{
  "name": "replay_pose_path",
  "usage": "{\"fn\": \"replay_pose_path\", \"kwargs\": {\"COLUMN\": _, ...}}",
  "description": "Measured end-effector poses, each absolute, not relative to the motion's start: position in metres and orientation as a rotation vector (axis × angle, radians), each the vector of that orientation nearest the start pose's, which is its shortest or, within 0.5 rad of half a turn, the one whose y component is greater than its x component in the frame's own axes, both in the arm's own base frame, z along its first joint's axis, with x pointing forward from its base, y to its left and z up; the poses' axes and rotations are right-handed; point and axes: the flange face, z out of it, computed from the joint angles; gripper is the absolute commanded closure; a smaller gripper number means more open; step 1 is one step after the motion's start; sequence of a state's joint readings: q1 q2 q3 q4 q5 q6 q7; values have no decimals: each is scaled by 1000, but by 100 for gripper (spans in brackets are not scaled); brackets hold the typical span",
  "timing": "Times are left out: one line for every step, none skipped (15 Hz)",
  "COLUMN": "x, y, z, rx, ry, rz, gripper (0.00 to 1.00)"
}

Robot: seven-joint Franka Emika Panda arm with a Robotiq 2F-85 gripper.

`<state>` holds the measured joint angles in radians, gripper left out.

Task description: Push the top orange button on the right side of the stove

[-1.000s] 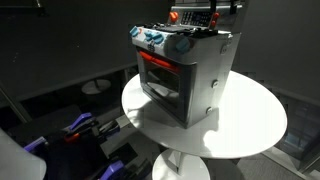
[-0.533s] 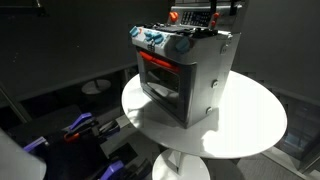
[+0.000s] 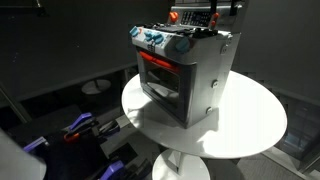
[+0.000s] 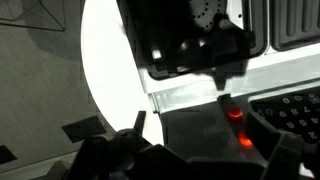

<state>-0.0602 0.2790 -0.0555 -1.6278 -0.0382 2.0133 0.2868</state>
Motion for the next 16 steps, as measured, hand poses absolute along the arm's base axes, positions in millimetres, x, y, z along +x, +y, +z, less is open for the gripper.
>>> {"fn": "replay_pose_path", "kwargs": {"x": 651, "y": -74, "z": 469, "rx": -3119, "ry": 608, "rz": -176, "gripper": 0}}
{"fn": "replay_pose_path", "kwargs": {"x": 651, "y": -74, "z": 469, "rx": -3119, "ry": 608, "rz": -177, "gripper": 0}}
{"fn": "replay_pose_path", "kwargs": {"x": 651, "y": -74, "z": 469, "rx": -3119, "ry": 608, "rz": -177, "gripper": 0}}
{"fn": "replay_pose_path", "kwargs": {"x": 651, "y": -74, "z": 469, "rx": -3119, "ry": 608, "rz": -177, "gripper": 0}}
{"fn": "replay_pose_path", "kwargs": {"x": 651, "y": -74, "z": 469, "rx": -3119, "ry": 607, "rz": -176, "gripper": 0}}
{"fn": "replay_pose_path", "kwargs": {"x": 651, "y": -74, "z": 468, "rx": -3119, "ry": 607, "rz": -176, "gripper": 0}}
{"fn": "replay_pose_path", "kwargs": {"x": 651, "y": -74, "z": 468, "rx": -3118, "ry": 607, "rz": -175, "gripper": 0}}
{"fn": "replay_pose_path", "kwargs": {"x": 651, "y": -74, "z": 468, "rx": -3116, "ry": 608, "rz": -175, "gripper": 0}}
{"fn": "replay_pose_path", "kwargs": {"x": 651, "y": -73, "z": 467, "rx": -3113, "ry": 609, "rz": -174, "gripper": 0}}
{"fn": "replay_pose_path", "kwargs": {"x": 652, "y": -73, "z": 467, "rx": -3112, "ry": 610, "rz": -173, "gripper": 0}}
{"fn": "replay_pose_path", "kwargs": {"x": 652, "y": -73, "z": 466, "rx": -3111, "ry": 610, "rz": -172, "gripper": 0}}
{"fn": "replay_pose_path", "kwargs": {"x": 652, "y": -73, "z": 466, "rx": -3110, "ry": 610, "rz": -172, "gripper": 0}}
{"fn": "replay_pose_path", "kwargs": {"x": 653, "y": -73, "z": 465, "rx": -3110, "ry": 610, "rz": -172, "gripper": 0}}
{"fn": "replay_pose_path", "kwargs": {"x": 654, "y": -73, "z": 464, "rx": -3110, "ry": 610, "rz": -171, "gripper": 0}}
{"fn": "replay_pose_path", "kwargs": {"x": 655, "y": -73, "z": 464, "rx": -3111, "ry": 610, "rz": -172, "gripper": 0}}
{"fn": "replay_pose_path", "kwargs": {"x": 656, "y": -73, "z": 463, "rx": -3110, "ry": 610, "rz": -175, "gripper": 0}}
